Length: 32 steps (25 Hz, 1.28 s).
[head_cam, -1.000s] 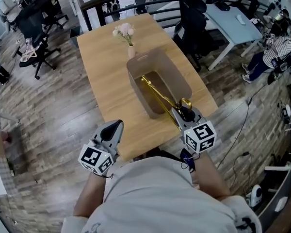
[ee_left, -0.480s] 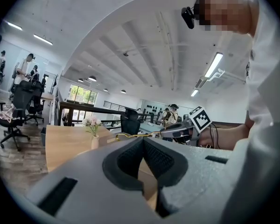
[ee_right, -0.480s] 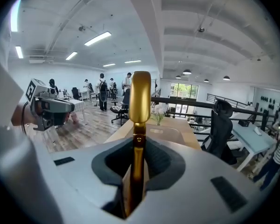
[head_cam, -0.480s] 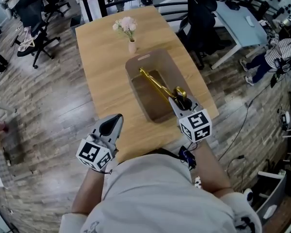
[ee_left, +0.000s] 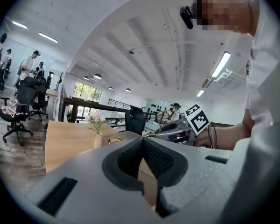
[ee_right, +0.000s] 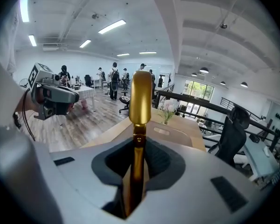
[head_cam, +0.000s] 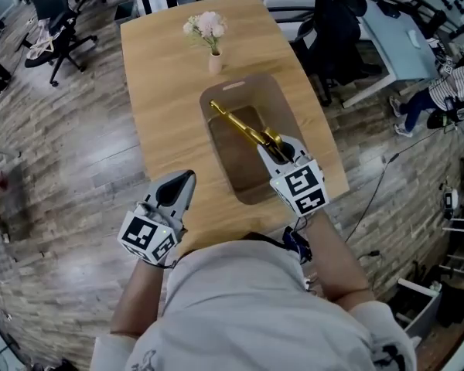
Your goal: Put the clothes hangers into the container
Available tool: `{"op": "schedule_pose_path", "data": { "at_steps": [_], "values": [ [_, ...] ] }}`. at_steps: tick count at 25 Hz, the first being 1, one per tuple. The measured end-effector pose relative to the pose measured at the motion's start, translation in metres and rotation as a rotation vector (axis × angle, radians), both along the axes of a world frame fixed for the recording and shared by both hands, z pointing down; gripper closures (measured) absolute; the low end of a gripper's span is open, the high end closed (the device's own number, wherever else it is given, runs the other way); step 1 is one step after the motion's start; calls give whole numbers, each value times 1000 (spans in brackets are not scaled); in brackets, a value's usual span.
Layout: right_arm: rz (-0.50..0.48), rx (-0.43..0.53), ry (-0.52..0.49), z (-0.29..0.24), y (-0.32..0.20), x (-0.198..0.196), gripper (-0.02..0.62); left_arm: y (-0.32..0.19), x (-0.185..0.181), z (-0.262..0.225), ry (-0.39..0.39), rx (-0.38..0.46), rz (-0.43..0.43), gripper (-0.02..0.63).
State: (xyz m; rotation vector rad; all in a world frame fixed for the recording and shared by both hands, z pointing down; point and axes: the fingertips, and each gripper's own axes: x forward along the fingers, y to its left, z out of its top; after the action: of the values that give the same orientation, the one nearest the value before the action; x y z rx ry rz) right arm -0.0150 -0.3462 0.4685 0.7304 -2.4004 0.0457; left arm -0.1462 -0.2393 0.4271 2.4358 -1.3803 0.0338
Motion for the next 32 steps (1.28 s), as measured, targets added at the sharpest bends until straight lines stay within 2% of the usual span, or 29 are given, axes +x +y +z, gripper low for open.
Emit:
{"op": "schedule_pose_path", "data": {
  "at_steps": [12, 22, 32],
  "values": [
    [-89, -72, 77, 56, -19, -16, 525, -27, 9, 27, -7, -61, -30, 600],
    [-181, -56, 236, 97, -29, -38, 525, -38, 5, 47, -7, -126, -57, 600],
    [-241, -51, 367, 144, -28, -42, 523, -38, 3, 63, 6, -160, -75, 600]
  ]
}}
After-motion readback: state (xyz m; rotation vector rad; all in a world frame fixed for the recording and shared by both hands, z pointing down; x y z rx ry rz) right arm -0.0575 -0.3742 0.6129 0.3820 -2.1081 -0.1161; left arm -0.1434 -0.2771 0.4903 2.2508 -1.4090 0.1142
